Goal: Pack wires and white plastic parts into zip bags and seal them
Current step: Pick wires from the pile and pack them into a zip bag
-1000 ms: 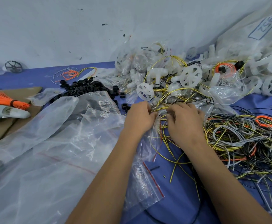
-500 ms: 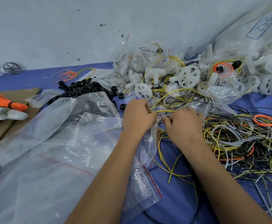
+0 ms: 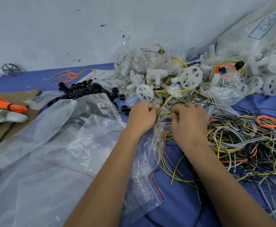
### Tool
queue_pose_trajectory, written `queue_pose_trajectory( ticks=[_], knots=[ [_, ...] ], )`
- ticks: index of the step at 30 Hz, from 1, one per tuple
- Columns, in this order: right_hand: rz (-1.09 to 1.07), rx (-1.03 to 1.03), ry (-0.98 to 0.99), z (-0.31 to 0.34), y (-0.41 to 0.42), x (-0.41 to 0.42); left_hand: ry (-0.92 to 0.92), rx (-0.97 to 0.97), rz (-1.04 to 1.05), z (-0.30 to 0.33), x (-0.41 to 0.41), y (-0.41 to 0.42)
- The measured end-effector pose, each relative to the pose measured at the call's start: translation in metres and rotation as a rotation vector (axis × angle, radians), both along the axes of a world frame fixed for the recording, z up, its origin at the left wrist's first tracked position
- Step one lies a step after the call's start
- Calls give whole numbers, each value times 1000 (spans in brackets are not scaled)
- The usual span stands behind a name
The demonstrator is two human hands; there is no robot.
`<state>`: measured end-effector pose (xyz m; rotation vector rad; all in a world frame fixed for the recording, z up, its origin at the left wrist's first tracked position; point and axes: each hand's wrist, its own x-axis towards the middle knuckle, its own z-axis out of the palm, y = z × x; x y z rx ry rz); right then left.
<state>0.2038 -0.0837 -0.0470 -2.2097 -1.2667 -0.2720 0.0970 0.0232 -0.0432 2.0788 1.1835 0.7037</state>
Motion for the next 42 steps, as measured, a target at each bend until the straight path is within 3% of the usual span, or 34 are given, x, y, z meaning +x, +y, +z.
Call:
queue_pose_trajectory(
  ticks=[6, 17, 21, 27, 31, 35, 39, 42],
  knots=[
    [63, -211, -72, -7, 3, 2, -70, -91, 8, -6, 0, -1],
    [-4, -198, -122, -3, 3, 6, -123, -65, -119, -7, 1, -1],
    [34, 9, -10, 2, -1, 7, -174, -119, 5, -8, -6, 7],
    [22, 386, 98, 6, -3, 5, -88, -54, 110, -14, -12, 14],
    [17, 515, 133, 7, -5, 4, -263, 47, 152, -7, -9, 9],
    [65, 567, 225, 7, -4, 6, -501, 76, -8, 13, -6, -1],
    [94, 672, 251, 7, -4, 8, -478, 76, -200, 16, -5, -3],
    [121, 747, 217, 8, -5, 7, -484, 102, -214, 17, -6, -1]
  ],
)
